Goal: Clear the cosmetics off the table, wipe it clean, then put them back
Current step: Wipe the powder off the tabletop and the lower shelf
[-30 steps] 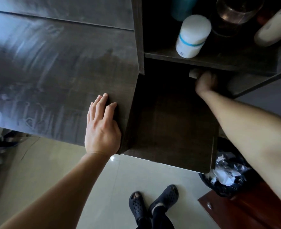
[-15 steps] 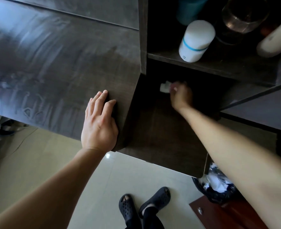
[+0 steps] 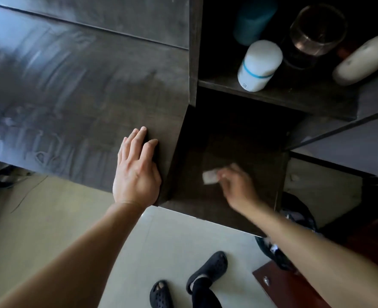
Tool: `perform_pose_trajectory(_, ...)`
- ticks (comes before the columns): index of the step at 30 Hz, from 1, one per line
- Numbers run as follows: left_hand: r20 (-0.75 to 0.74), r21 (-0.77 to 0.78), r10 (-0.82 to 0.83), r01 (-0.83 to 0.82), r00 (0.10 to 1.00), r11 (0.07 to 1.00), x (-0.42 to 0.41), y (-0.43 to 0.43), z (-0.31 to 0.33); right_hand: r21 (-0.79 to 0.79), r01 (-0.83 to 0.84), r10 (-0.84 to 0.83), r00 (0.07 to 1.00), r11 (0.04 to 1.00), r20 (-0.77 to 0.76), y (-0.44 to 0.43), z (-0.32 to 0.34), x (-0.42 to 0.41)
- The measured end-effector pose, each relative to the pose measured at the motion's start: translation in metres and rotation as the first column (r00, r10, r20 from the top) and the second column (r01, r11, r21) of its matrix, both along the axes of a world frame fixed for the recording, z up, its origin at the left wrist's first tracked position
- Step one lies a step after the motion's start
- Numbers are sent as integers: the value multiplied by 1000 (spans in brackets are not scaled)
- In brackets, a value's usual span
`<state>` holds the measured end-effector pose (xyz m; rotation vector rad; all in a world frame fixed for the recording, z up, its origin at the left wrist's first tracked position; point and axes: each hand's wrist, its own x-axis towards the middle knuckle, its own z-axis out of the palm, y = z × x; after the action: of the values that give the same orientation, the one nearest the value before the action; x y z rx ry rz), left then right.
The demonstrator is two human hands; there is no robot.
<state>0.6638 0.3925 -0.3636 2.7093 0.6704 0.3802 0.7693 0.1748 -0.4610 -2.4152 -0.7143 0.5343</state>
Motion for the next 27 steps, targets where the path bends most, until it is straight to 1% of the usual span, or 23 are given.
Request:
perform_pose_trajectory(1,1,-1,0,0,1000,1000,0,0,0,-12,176,-175,982,984,68,3,0,32)
perform_pose_trajectory(2,1,-2,-1,1,1000,1000,0,-1,0,-60,309,-303,948,949,99,4,-1,51)
perform_pose_trajectory(3,1,-6,-4,4,1000,1000,-1,-1,0,-121,382,-364,920,916,145,5,-4,55)
perform_pose_trajectory(4,0,-12,-9,9,1000,1000,-1,-1,0,-154,375,-347,920,914,185,7,-9,41)
perform_pose_trajectory(5,0,-16,-15,15,1000,1000,-1,-1,0,-161,282,-249,948,946,198,11,-13,13)
perform_pose_trajectory(6,4,-17,-18,18,1000,1000,-1,0,0,-158,139,-113,981,978,161,15,-14,-27)
perform_pose_trajectory(7,8,-16,-18,18,1000,1000,-1,1,-1,-131,-25,41,992,991,119,18,-14,-62)
perform_pose_trajectory(8,13,-18,-21,21,1000,1000,-1,1,-1,-106,-162,167,985,981,45,22,-13,-83)
perform_pose_trajectory(9,17,-21,-27,27,999,999,-2,1,-1,-74,-220,217,975,973,-36,31,-12,-84)
perform_pose_trajectory(10,23,-23,-33,33,999,999,-2,2,-2,-46,-177,174,983,983,-53,44,-9,-68)
perform_pose_trajectory(12,35,-19,-36,37,999,999,-1,2,-3,-2,54,-54,997,999,-48,74,-7,-16)
perform_pose_trajectory(13,38,-20,-37,38,999,999,-1,3,-4,30,195,-194,980,980,-46,90,-6,12)
perform_pose_trajectory(14,45,-22,-36,37,998,999,-1,2,-4,33,296,-295,955,955,-44,105,-5,36)
perform_pose_trajectory(16,55,-25,-45,47,997,999,-1,1,-4,-34,401,-401,916,915,-11,129,-6,56)
perform_pose_trajectory(17,59,-24,-56,58,997,998,-1,2,-4,-58,427,-428,904,902,-3,138,-9,51)
perform_pose_trajectory(18,63,-22,-64,66,996,998,-1,3,-5,-78,415,-417,909,906,-1,142,-9,38)
perform_pose_trajectory(20,68,-25,-75,76,995,997,-3,5,-6,-73,350,-348,937,934,36,138,-8,-3)
perform_pose_trajectory(21,67,-28,-80,82,994,996,-3,5,-7,-43,321,-319,947,946,46,132,-9,-24)
perform_pose_trajectory(23,70,-32,-87,90,994,995,-2,6,-7,-40,303,-302,953,952,32,119,-7,-63)
perform_pose_trajectory(25,71,-44,-87,90,994,995,-2,6,-8,-53,290,-287,956,956,53,107,-1,-99)
perform_pose_trajectory(27,72,-51,-90,94,993,994,-2,7,-9,22,265,-266,961,964,70,99,-2,-126)
